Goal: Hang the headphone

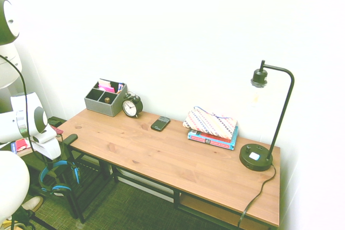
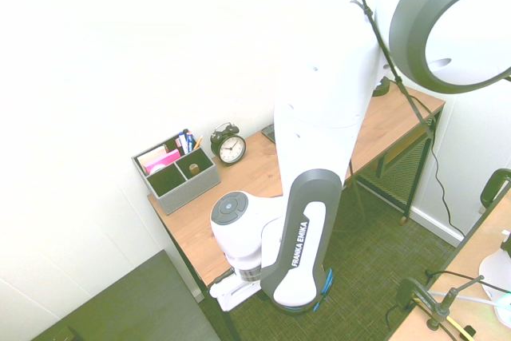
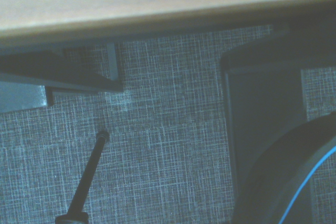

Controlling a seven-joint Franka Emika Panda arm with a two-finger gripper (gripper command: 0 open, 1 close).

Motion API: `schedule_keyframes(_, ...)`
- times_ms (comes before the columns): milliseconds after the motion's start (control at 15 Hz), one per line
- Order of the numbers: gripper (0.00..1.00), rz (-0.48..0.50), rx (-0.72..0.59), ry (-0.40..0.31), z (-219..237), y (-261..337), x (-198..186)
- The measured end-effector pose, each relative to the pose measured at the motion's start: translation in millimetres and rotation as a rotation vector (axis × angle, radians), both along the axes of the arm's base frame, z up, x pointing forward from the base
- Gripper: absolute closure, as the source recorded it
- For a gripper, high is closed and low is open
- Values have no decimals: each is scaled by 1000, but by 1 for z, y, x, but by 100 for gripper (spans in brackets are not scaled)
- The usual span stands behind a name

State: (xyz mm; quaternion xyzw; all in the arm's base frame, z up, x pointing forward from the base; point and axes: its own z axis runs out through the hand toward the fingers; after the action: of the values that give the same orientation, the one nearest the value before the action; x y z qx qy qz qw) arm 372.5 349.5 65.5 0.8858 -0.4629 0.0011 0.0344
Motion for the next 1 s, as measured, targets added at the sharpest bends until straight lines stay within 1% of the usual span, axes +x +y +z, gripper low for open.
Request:
schedule_keyframes(467, 0, 17, 1, 3, 2, 2, 2)
schedule_keyframes(600, 0, 39, 9, -1, 13, 7, 2)
schedule_keyframes(733, 0, 110, 0, 2, 45, 10, 0)
schedule_keyframes(867, 0, 174, -14, -6, 92, 4, -1)
schedule_keyframes(1000, 0, 227, -26, -11, 140, -14, 4)
